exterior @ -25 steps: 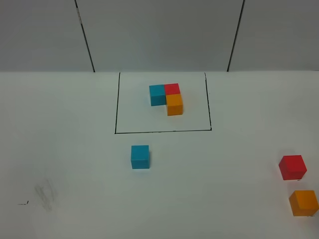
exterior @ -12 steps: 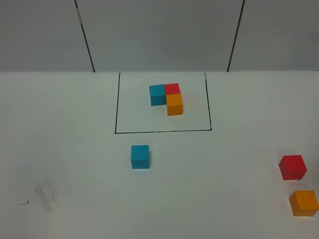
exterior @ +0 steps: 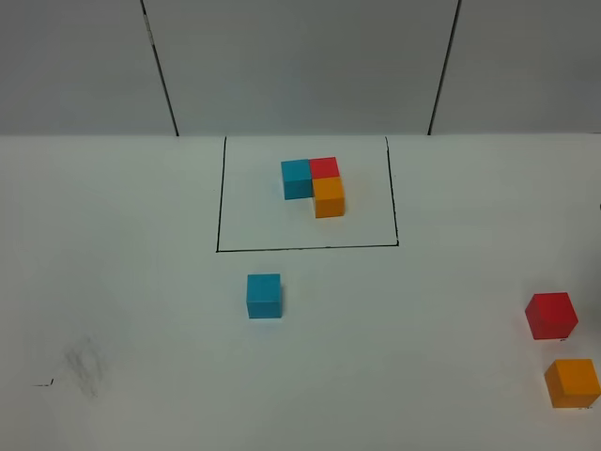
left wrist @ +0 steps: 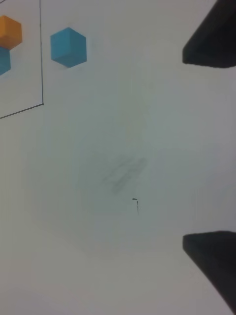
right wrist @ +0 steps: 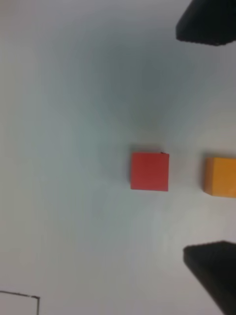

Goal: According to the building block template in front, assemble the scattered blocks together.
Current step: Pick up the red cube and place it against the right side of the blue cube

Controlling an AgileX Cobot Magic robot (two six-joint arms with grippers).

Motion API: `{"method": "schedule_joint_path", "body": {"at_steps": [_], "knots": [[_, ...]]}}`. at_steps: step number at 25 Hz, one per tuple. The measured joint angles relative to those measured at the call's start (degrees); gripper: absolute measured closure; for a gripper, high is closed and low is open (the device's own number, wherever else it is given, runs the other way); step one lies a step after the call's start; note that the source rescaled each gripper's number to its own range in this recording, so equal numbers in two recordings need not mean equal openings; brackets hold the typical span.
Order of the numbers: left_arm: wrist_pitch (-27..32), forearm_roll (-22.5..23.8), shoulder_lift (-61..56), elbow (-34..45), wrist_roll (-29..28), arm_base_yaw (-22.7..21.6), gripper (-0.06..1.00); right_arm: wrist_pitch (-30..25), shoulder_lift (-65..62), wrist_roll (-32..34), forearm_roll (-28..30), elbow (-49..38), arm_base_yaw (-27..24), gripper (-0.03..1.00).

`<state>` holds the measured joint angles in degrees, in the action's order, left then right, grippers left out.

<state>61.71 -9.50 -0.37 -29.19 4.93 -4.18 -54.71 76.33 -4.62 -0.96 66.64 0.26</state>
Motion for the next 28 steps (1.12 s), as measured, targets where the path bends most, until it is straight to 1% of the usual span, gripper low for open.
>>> {"method": "schedule_joint_path", "body": {"at_steps": [4,21,28], "knots": [[0.00,0.00,0.00,0.00,0.00,0.00,-0.05,-0.16,1.76,0.00,0.96,0.00,0.00,0.31],[0.00,0.00,0.00,0.00,0.00,0.00,-0.05,-0.05,9.84,0.00,0.96,0.00,0.00,0.31],[0.00,0.00,0.00,0.00,0.00,0.00,-0.05,0.62,12.10,0.00,-0.23,0.00,0.05,0.31]]}}
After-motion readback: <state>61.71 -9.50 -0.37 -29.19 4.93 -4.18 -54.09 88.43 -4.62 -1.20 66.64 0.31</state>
